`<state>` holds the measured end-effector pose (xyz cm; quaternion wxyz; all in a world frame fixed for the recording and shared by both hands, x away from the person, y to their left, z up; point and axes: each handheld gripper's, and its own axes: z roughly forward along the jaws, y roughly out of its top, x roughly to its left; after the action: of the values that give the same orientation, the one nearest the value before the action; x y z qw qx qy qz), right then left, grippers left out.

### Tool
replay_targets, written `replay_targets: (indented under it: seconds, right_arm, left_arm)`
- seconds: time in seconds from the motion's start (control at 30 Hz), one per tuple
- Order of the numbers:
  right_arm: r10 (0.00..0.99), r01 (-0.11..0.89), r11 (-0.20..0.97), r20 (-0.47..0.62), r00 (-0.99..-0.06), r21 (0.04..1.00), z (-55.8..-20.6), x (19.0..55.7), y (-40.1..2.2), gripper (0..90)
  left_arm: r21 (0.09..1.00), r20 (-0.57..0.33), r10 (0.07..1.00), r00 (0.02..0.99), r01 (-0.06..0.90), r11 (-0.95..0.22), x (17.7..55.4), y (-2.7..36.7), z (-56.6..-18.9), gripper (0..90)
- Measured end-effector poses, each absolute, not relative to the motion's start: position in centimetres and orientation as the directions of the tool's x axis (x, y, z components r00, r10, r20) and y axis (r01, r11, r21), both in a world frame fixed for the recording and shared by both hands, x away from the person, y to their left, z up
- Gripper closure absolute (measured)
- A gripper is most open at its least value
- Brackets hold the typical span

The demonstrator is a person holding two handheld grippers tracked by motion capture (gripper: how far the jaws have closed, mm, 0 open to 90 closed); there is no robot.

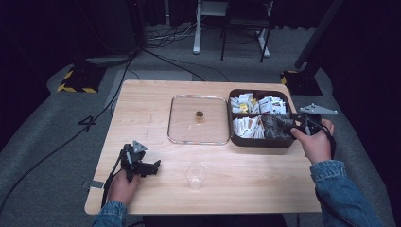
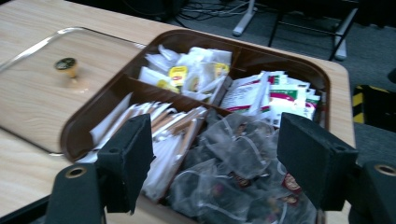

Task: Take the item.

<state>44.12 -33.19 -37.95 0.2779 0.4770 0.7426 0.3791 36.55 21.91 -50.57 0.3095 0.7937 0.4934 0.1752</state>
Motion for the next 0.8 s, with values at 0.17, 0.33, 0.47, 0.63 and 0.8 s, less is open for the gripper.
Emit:
replay_targets:
  seconds: [0.17, 0.33, 0.47, 0.63, 0.8]
  right_arm:
    - [0.932, 0.525, 0.274, -0.088, -0.352, 0.805, -38.5, 45.5, -33.8, 28.6]
    - [0.931, 0.568, 0.268, -0.059, -0.359, 0.778, -39.6, 47.0, -33.9, 36.3]
    - [0.93, 0.59, 0.262, -0.036, -0.366, 0.763, -40.6, 47.6, -33.8, 39.2]
    - [0.933, 0.616, 0.246, -0.011, -0.36, 0.749, -41.7, 48.2, -33.8, 41.2]
    - [0.931, 0.631, 0.241, 0.007, -0.364, 0.738, -42.6, 48.4, -33.5, 42.2]
  left_arm:
    - [0.664, -0.027, 0.892, 0.452, 0.675, -0.322, 36.6, 21.9, -50.6, 0.0]
    - [0.664, -0.027, 0.892, 0.452, 0.675, -0.322, 36.6, 21.9, -50.6, 0.0]
    - [0.664, -0.027, 0.892, 0.452, 0.675, -0.322, 36.6, 21.9, -50.6, 0.0]
    - [0.664, -0.027, 0.892, 0.451, 0.675, -0.322, 36.5, 21.9, -50.6, 0.0]
    - [0.664, -0.027, 0.892, 0.452, 0.675, -0.322, 36.6, 21.9, -50.6, 0.0]
